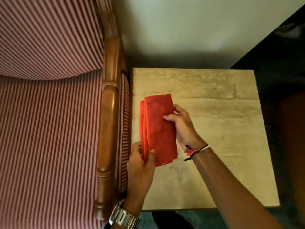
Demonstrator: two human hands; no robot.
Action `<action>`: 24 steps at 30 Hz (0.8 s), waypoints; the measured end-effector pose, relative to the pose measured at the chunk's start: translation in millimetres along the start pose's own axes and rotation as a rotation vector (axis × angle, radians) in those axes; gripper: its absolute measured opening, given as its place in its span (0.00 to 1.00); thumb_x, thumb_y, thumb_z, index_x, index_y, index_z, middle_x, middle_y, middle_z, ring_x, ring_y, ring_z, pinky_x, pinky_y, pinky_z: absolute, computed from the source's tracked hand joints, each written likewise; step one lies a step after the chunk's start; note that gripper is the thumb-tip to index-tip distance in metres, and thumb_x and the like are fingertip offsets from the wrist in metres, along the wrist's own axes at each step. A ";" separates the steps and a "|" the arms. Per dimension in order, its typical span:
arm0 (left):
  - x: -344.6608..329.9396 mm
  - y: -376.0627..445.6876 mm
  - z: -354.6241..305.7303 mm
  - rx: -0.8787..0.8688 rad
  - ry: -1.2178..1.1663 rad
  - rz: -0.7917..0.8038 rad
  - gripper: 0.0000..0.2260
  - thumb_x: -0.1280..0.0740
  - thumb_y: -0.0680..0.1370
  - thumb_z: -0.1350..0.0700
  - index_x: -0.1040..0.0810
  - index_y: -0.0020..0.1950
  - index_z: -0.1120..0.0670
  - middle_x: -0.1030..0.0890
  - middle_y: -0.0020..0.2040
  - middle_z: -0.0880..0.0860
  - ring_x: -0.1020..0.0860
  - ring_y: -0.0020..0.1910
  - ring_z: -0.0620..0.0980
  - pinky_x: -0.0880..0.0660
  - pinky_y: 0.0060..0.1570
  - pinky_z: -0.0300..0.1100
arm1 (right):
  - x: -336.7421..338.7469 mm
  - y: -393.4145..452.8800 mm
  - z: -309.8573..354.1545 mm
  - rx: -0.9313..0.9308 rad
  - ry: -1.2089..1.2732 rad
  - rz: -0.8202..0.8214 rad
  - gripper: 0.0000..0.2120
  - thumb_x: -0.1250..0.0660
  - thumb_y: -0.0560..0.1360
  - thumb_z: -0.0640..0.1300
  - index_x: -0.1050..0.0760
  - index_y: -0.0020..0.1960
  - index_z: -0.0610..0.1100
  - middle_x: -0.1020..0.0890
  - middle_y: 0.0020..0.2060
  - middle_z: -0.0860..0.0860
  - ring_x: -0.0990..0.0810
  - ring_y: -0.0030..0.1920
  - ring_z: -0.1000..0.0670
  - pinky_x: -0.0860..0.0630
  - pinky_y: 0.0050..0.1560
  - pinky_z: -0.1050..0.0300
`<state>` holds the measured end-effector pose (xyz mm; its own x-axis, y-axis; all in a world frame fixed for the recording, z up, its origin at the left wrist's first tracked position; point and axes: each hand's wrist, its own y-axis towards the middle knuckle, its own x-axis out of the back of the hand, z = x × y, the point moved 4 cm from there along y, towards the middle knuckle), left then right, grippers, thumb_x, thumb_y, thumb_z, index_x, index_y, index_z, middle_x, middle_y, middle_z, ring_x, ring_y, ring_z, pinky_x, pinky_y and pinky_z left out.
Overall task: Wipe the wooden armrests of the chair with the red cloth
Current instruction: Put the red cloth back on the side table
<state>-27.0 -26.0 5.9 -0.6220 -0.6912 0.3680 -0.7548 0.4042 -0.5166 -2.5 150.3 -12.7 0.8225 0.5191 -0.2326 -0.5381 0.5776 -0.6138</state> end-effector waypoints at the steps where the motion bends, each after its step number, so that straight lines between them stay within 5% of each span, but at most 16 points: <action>1: -9.1 5.1 7.5 0.027 0.021 0.000 0.10 0.31 0.78 0.58 0.26 0.58 0.51 0.18 0.46 0.45 0.19 0.46 0.44 0.22 0.51 0.47 | 5.8 9.4 -8.6 -0.019 -0.064 -0.006 0.17 0.40 0.75 0.24 0.22 0.53 0.42 0.17 0.43 0.47 0.20 0.42 0.50 0.23 0.45 0.57; 4: -38.6 22.6 26.6 0.090 0.114 -0.022 0.14 0.30 0.78 0.59 0.25 0.62 0.57 0.17 0.49 0.53 0.18 0.46 0.52 0.20 0.48 0.47 | 25.5 35.5 -29.5 -0.027 -0.277 0.052 0.20 0.39 0.77 0.23 0.26 0.66 0.36 0.17 0.55 0.43 0.19 0.49 0.54 0.22 0.51 0.65; 6: -49.1 30.5 37.6 0.117 0.172 -0.024 0.19 0.30 0.77 0.59 0.30 0.67 0.56 0.17 0.48 0.52 0.18 0.47 0.52 0.22 0.42 0.38 | 36.3 41.6 -37.1 0.026 -0.536 0.098 0.25 0.37 0.78 0.28 0.32 0.74 0.39 0.23 0.69 0.43 0.21 0.65 0.48 0.24 0.67 0.59; 9: -58.5 37.1 49.1 0.040 0.374 -0.024 0.34 0.30 0.77 0.58 0.43 0.79 0.53 0.24 0.59 0.54 0.18 0.52 0.56 0.18 0.47 0.47 | 49.6 33.2 -43.3 0.223 -1.073 0.115 0.38 0.36 0.78 0.34 0.49 0.83 0.45 0.42 0.82 0.45 0.41 0.81 0.45 0.41 0.81 0.50; 13: -69.4 34.8 56.1 -0.108 0.730 0.095 0.38 0.36 0.80 0.54 0.58 0.81 0.42 0.37 0.71 0.57 0.21 0.56 0.53 0.16 0.48 0.50 | 59.2 8.9 -58.1 0.492 -1.438 0.217 0.34 0.34 0.78 0.33 0.41 0.81 0.42 0.40 0.81 0.41 0.36 0.79 0.41 0.33 0.78 0.46; 17: -74.5 38.2 51.8 -0.278 1.126 0.087 0.40 0.26 0.72 0.47 0.42 0.80 0.45 0.33 0.75 0.68 0.25 0.67 0.64 0.22 0.60 0.56 | 61.1 -5.5 -78.6 0.517 -1.637 0.296 0.30 0.29 0.77 0.41 0.32 0.77 0.39 0.31 0.78 0.42 0.30 0.77 0.43 0.26 0.73 0.49; 19: -73.2 41.7 49.8 -0.252 1.228 0.180 0.38 0.33 0.78 0.45 0.51 0.81 0.43 0.45 0.80 0.68 0.35 0.75 0.63 0.29 0.69 0.56 | 56.5 -8.0 -79.4 0.525 -1.668 0.257 0.31 0.23 0.72 0.44 0.26 0.73 0.39 0.26 0.74 0.42 0.24 0.73 0.44 0.21 0.66 0.52; 21: -73.4 45.6 44.6 -0.200 1.268 0.273 0.35 0.39 0.81 0.45 0.59 0.81 0.43 0.53 0.81 0.65 0.43 0.79 0.61 0.35 0.74 0.57 | 53.1 -8.3 -82.5 0.451 -1.703 0.277 0.33 0.29 0.77 0.44 0.36 0.79 0.38 0.36 0.80 0.41 0.35 0.79 0.42 0.27 0.74 0.50; 24: -69.7 51.4 12.2 -0.114 1.283 0.335 0.34 0.36 0.79 0.44 0.50 0.81 0.45 0.50 0.81 0.62 0.45 0.79 0.61 0.39 0.74 0.61 | 39.6 -5.3 -69.7 0.175 -1.740 0.430 0.40 0.32 0.79 0.47 0.50 0.83 0.39 0.52 0.83 0.42 0.50 0.84 0.41 0.40 0.81 0.47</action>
<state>-19.9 35.5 -55.8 -0.4868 0.4763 0.7323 -0.5017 0.5338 -0.6807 45.8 123.9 -71.3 -0.4198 0.5655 0.7099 -0.7456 0.2311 -0.6250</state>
